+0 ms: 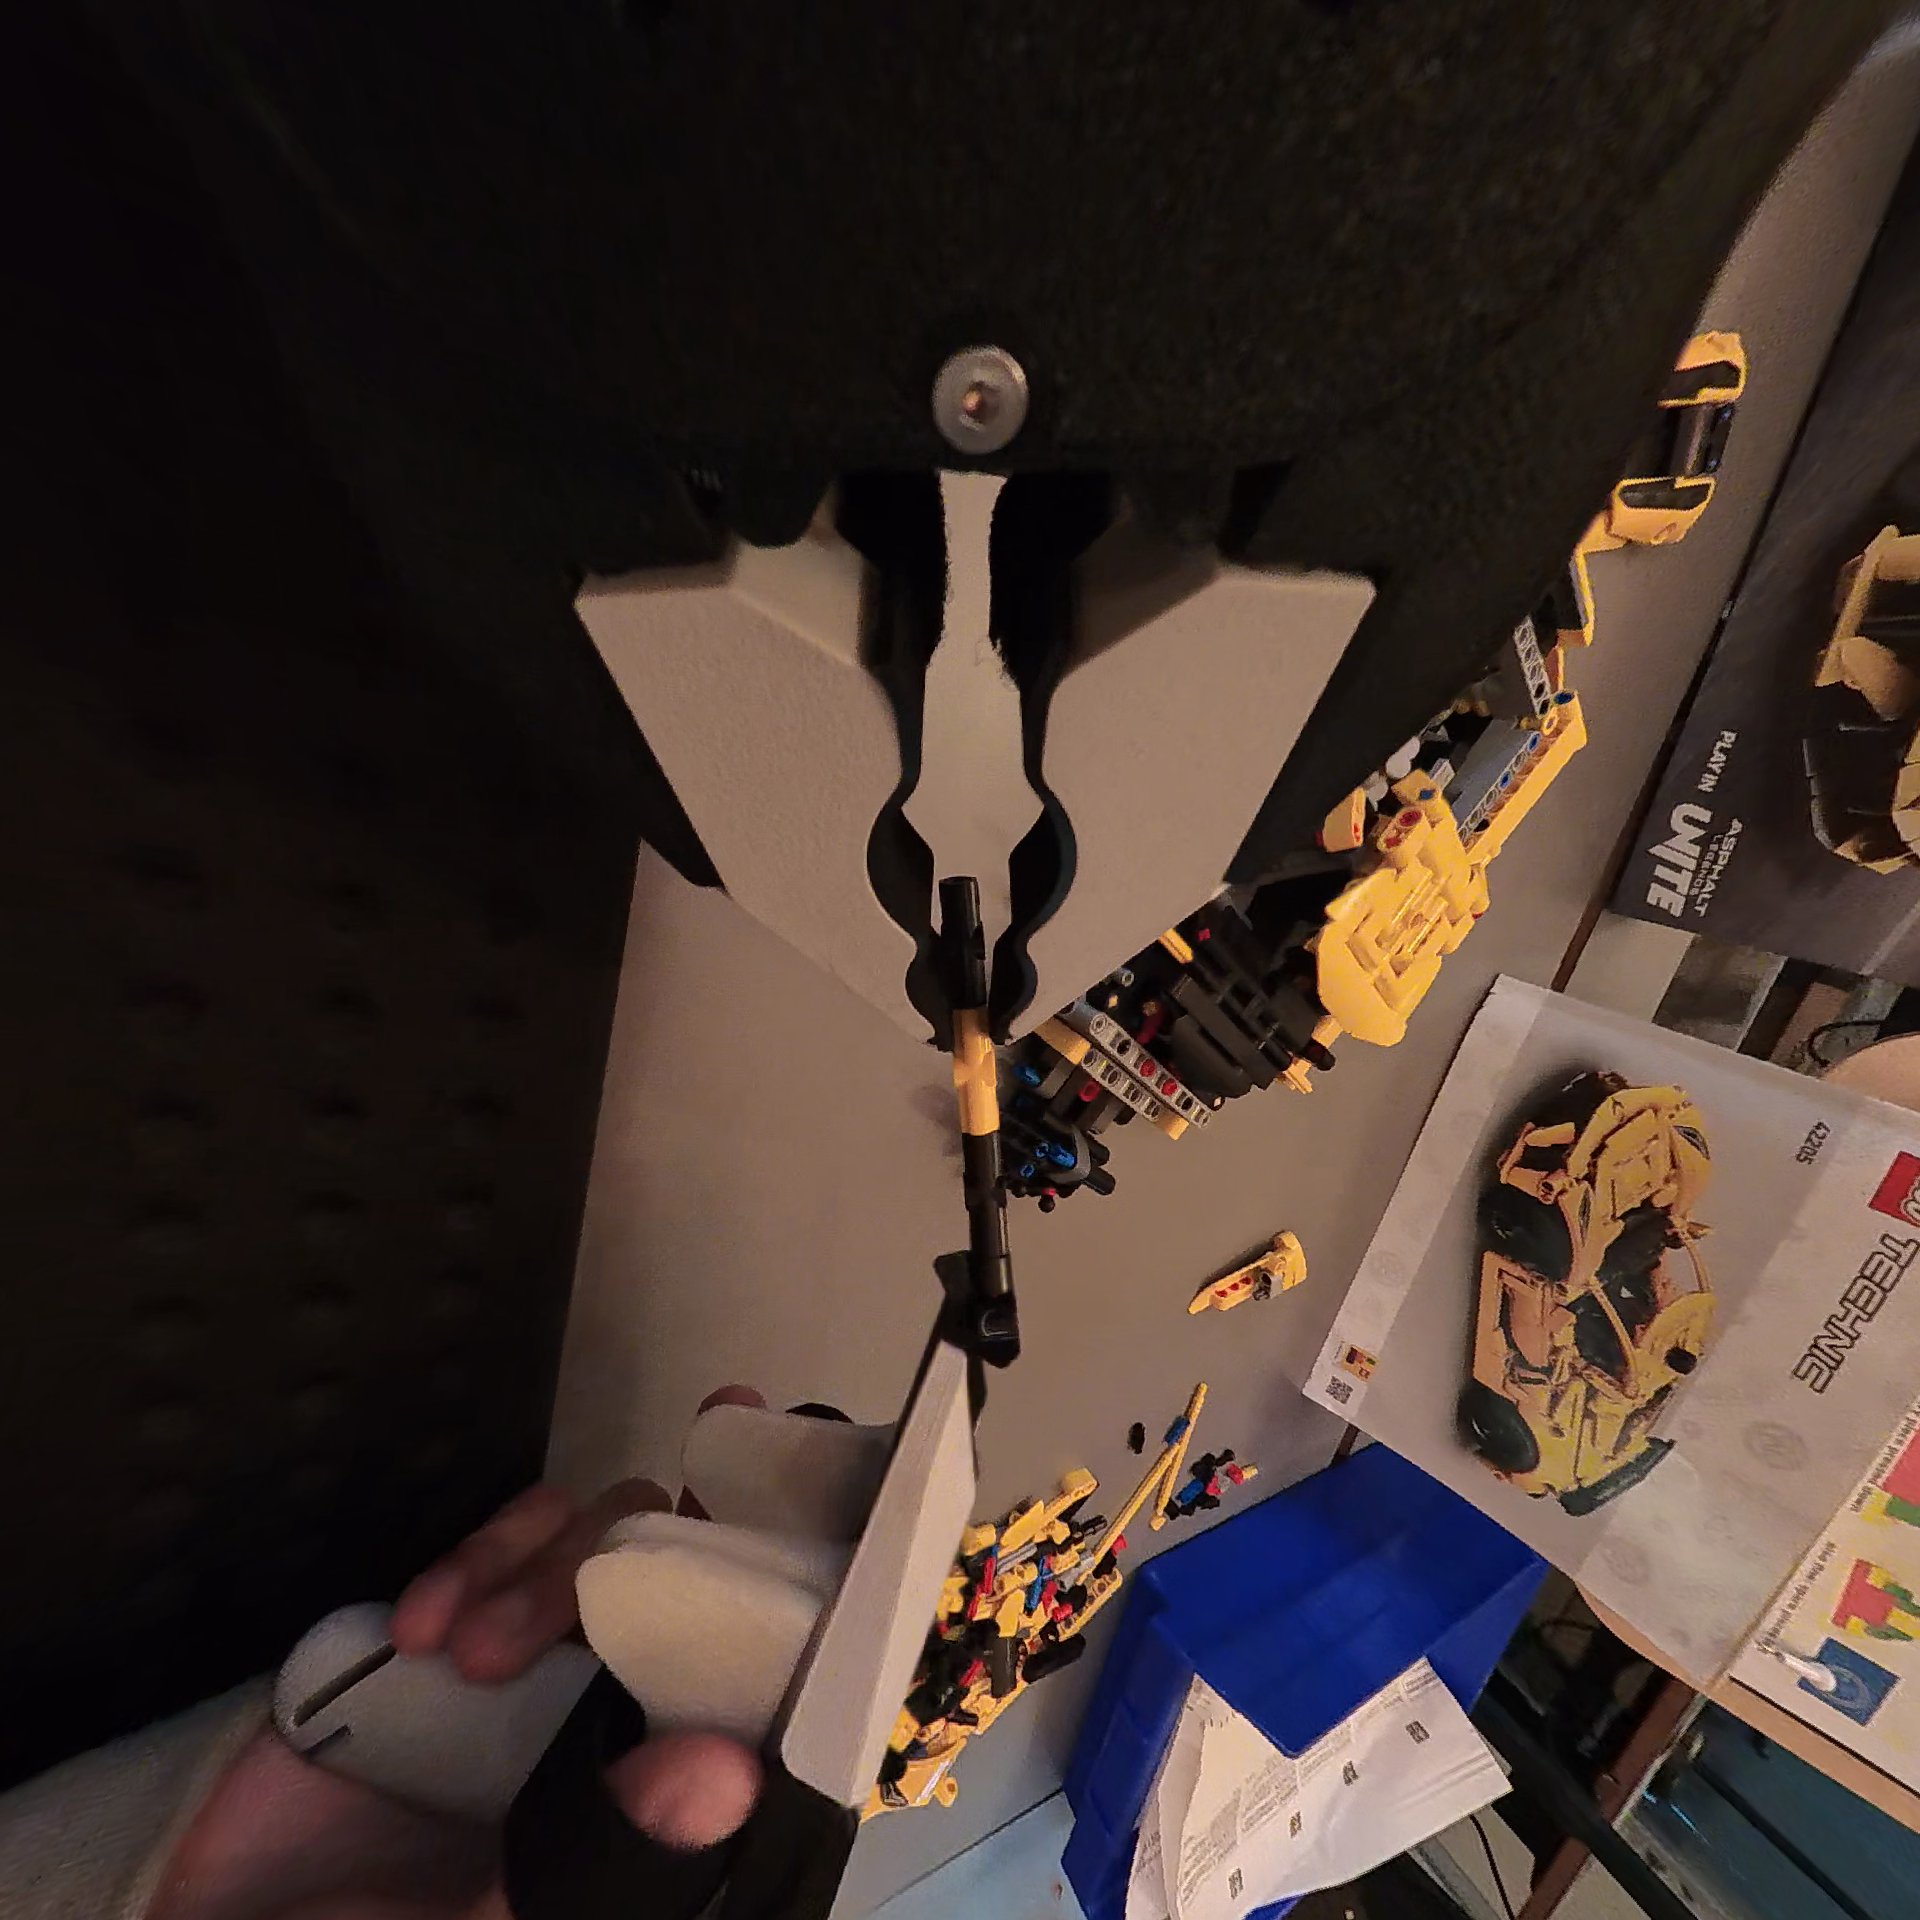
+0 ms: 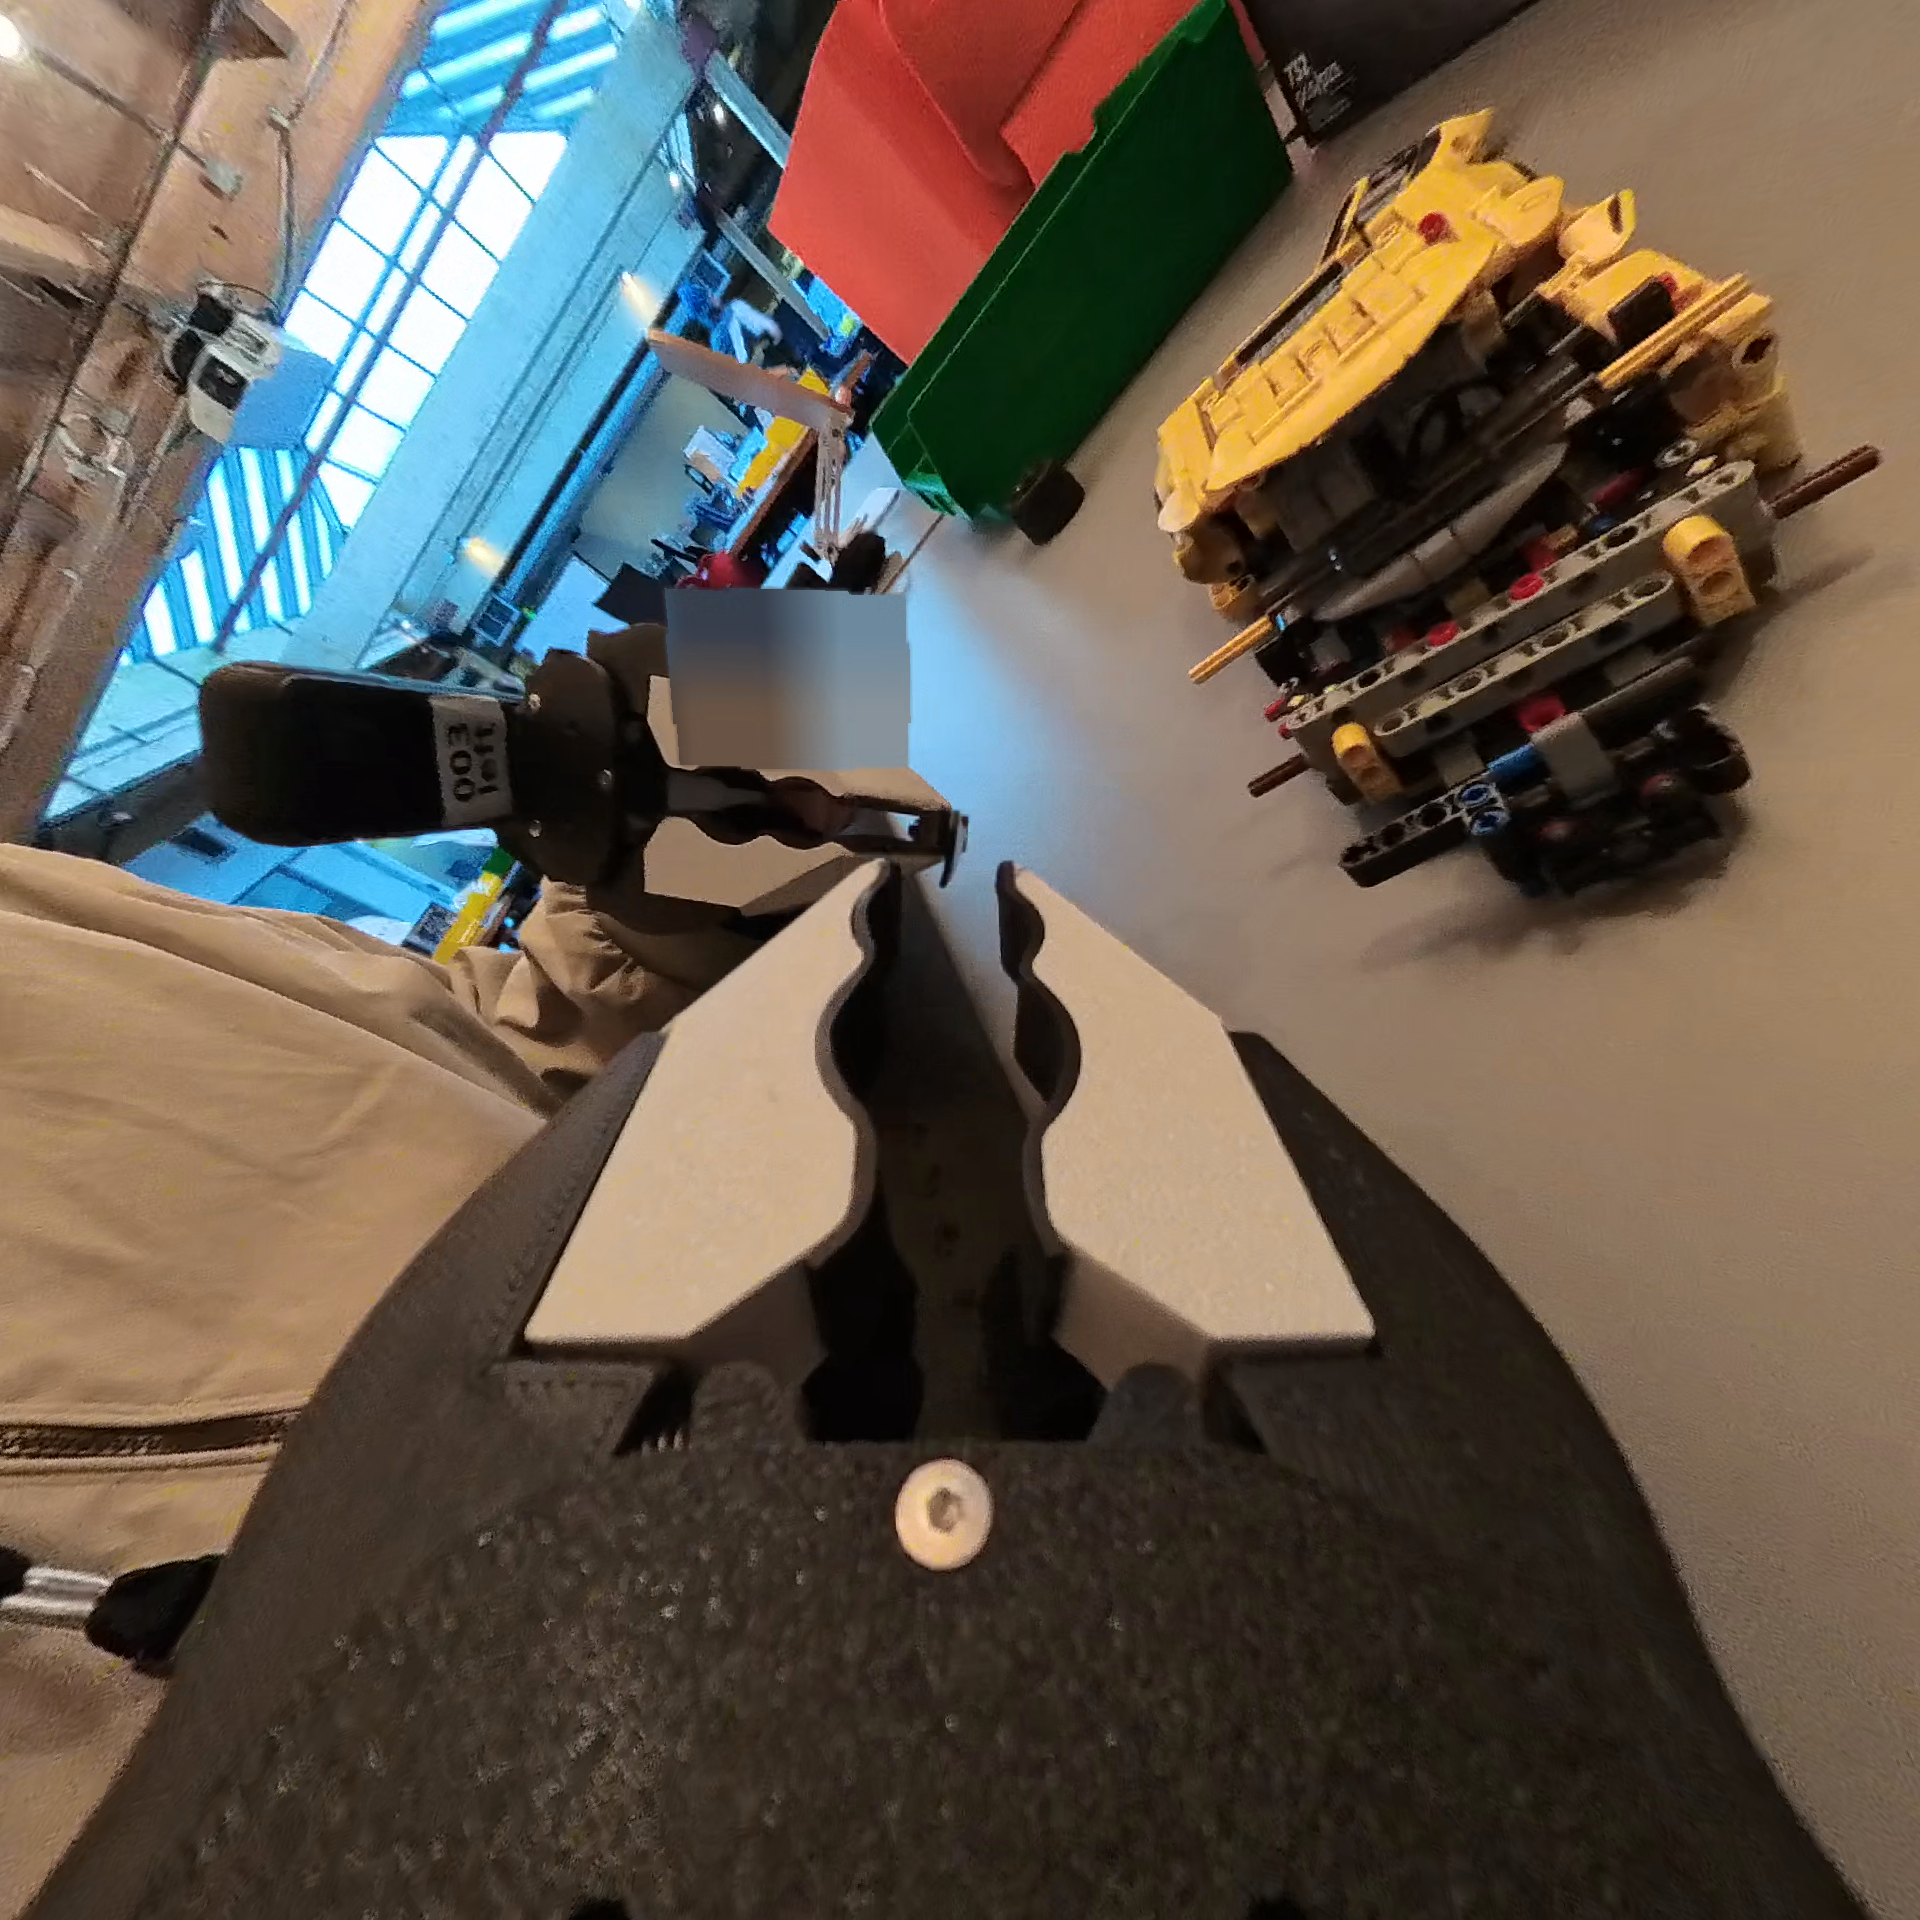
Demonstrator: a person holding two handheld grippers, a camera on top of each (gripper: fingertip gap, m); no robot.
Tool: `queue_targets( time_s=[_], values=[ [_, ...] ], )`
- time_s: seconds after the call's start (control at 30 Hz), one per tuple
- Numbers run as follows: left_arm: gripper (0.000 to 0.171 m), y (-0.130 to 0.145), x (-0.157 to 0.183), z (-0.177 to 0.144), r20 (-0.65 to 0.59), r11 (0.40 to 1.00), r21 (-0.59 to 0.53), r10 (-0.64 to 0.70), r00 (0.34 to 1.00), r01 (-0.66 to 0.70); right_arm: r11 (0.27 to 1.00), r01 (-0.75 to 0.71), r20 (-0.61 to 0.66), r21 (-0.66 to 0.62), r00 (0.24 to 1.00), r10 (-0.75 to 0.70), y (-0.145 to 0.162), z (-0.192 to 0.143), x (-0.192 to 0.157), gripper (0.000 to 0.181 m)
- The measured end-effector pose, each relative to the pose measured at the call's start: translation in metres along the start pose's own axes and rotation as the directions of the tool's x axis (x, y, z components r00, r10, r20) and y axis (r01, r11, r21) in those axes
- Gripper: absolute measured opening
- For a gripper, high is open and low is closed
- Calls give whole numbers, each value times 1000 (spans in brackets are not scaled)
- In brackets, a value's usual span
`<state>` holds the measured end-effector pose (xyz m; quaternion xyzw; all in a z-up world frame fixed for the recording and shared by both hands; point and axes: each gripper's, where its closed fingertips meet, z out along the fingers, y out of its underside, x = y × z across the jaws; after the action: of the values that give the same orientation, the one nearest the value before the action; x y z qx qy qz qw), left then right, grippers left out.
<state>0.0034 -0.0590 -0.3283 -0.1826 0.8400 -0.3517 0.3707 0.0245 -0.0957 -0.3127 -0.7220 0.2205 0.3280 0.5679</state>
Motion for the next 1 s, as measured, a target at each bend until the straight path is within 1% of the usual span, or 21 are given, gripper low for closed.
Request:
queue_targets(
  time_s=[0.07,0.1,0.17,0.2,0.23,0.27,0.33,0.4,0.43,0.5,0.53,0.57,0.63,0.7,0.73,0.8,0.83,0.87,0.93,1.0],
  values=[
    [6,3,3,-1,-7,1000,-11,20,1000,-20,1000,9,-19,-7,1000,-9,2,3,2,15],
    [6,4,5,-1,-10,1000,-12,27,1000,-27,1000,9,-7,0,1000,-9,1,4,0,7],
    [6,6,7,-1,-16,999,-22,34,999,-34,1000,-19,-11,19,1000,19,-1,6,2,5],
    [6,10,7,-1,-19,999,-40,30,999,-31,999,-38,-20,-17,999,38,4,7,5,5],
    [6,13,9,0,-32,998,-51,24,999,-25,998,-28,-37,-49,999,27,7,7,7,5],
    [6,13,10,0,-39,999,-46,15,999,-17,999,-5,-47,-42,999,4,6,7,8,5],
    [6,13,10,1,-44,999,-32,-23,999,22,998,22,-27,-52,999,-24,6,7,4,5],
    [6,7,8,0,-71,990,40,-133,989,136,997,65,-15,-39,998,-65,2,5,3,4],
    [11,4,8,-1,-117,975,74,-201,973,210,993,115,-13,-41,993,-115,0,5,3,4],
    [32,1,8,2,-229,938,90,-306,924,334,961,275,20,-26,961,-274,-4,5,-4,4],
    [33,-1,6,5,-260,928,93,-328,908,362,937,346,-5,-47,938,-346,-4,6,-1,4],
    [34,-5,3,7,-276,916,118,-341,899,383,903,420,-39,-95,904,-425,-3,7,5,4],
    [34,-8,-6,13,-285,904,142,-353,891,404,819,549,-34,-164,827,-561,1,12,8,4],
    [33,-5,-6,21,-316,908,118,-350,882,402,787,583,-18,-201,801,-598,3,16,10,4],
    [30,-3,-3,24,-335,916,102,-335,881,388,789,584,-4,-189,803,-596,2,17,9,4],
    [28,0,-2,30,-347,926,89,-317,883,367,806,574,37,-145,817,-575,0,20,5,4],
    [25,-2,-1,31,-359,924,94,-316,878,371,815,561,49,-148,827,-560,1,20,6,4],
    [12,-3,1,30,-380,921,102,-313,870,376,821,550,47,-151,834,-550,1,21,8,4],
    [8,-5,3,30,-404,910,123,-318,858,395,827,547,49,-135,837,-545,-2,19,7,4],
    [8,-7,-2,29,-415,882,140,-360,836,449,827,545,25,-135,837,-547,-5,17,10,4]
  ],
)
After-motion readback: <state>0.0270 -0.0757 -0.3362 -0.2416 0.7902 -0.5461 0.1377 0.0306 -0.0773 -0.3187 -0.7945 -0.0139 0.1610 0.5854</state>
